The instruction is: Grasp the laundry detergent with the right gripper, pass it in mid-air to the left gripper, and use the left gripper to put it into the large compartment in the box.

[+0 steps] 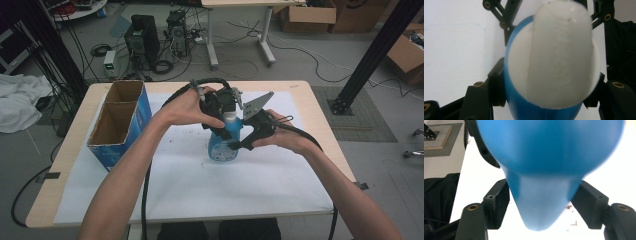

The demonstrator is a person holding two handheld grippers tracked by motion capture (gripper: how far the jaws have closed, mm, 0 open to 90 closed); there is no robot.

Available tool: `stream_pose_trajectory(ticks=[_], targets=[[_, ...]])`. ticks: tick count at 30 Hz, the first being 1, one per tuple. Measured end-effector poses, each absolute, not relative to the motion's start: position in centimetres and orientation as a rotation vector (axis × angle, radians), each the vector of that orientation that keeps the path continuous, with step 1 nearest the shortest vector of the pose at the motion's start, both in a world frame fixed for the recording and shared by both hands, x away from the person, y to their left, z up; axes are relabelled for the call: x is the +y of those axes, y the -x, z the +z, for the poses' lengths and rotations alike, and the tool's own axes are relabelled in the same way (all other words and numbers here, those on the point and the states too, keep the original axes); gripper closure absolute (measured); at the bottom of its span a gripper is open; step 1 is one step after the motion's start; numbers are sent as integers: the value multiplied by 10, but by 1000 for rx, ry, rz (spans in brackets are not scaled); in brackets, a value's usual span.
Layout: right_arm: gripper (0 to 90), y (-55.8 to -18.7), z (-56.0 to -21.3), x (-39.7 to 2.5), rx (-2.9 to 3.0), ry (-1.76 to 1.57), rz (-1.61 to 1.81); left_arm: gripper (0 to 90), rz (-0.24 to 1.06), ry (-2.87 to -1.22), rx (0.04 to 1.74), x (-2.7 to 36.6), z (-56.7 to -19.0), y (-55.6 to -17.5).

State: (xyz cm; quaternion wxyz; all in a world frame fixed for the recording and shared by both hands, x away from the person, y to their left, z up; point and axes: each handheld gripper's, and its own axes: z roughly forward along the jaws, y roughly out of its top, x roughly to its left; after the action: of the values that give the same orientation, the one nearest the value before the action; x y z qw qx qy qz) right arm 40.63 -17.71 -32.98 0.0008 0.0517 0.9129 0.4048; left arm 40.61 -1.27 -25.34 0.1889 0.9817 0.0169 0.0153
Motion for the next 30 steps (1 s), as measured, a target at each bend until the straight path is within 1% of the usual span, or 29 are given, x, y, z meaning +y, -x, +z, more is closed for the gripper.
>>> stream_pose_trajectory(ticks=[4, 7, 9, 11, 12, 16, 18, 23, 30], targets=[[199, -411, -326, -185, 2893, -245, 1219, 381, 37, -2766, 75, -11, -253, -407], [195, -413, -324, -190, 2901, -266, 1188, 381, 32, -2769, 99, -10, -253, -407], [163, -414, -322, -194, 2908, -282, 1154, 381, 35, -2774, 104, -9, -253, -408], [163, -416, -319, -199, 2928, -297, 1111, 381, 42, -2776, 110, -8, -252, -409], [157, -417, -317, -203, 2939, -308, 1013, 381, 44, -2771, 120, -7, -252, -409], [153, -419, -315, -210, 2955, -353, 933, 381, 56, -2784, 136, -5, -249, -409], [151, -419, -314, -212, 2956, -378, 908, 381, 53, -2783, 182, -3, -247, -409], [153, -424, -311, -222, 2928, -474, 723, 381, 68, -2789, 268, 5, -240, -412], [156, -432, -312, -232, 2904, -612, 584, 381, 97, -2793, 457, 19, -223, -418]])
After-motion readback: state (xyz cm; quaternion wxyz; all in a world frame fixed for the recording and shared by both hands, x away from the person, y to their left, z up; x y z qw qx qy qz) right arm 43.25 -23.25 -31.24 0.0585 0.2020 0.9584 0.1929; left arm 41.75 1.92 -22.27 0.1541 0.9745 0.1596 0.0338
